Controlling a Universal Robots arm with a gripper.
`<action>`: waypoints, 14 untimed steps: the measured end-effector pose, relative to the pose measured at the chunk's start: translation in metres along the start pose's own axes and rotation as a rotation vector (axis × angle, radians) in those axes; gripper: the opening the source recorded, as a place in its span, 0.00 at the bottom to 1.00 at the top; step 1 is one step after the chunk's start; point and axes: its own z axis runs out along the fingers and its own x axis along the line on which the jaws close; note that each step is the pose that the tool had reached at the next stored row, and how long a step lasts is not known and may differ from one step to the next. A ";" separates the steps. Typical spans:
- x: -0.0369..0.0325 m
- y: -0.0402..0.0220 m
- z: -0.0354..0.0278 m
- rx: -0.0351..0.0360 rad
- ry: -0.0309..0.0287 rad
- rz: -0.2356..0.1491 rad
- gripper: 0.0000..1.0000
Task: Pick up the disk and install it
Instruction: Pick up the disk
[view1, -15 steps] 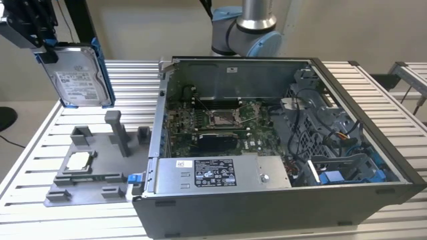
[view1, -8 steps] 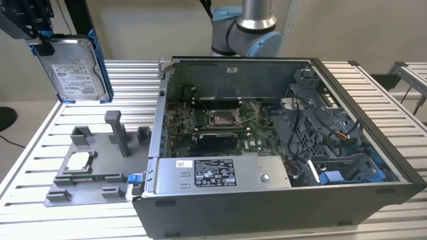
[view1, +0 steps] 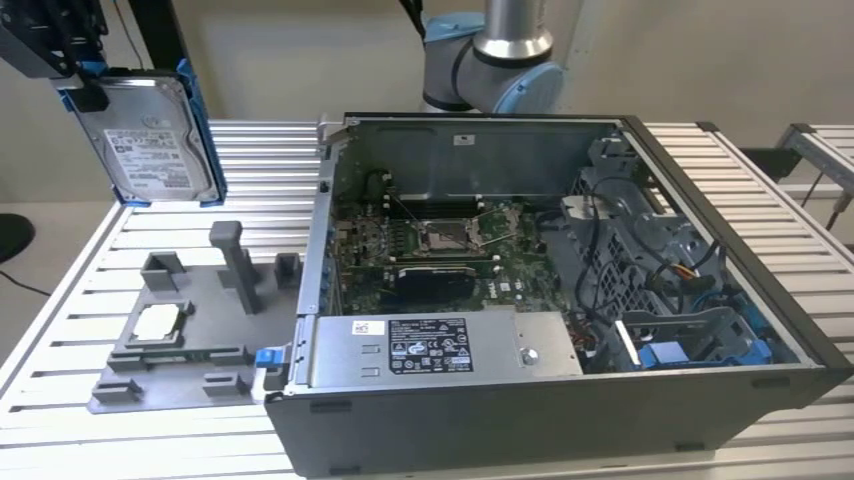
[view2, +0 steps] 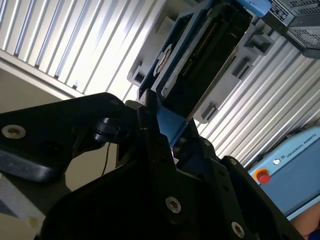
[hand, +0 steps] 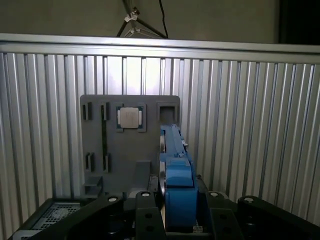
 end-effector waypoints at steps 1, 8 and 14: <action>0.0000 0.0000 0.0000 0.0000 0.0000 0.000 0.00; -0.0004 -0.0010 -0.0113 0.0001 0.0000 0.000 0.00; -0.0013 -0.0032 -0.0382 0.0001 0.0000 0.000 0.00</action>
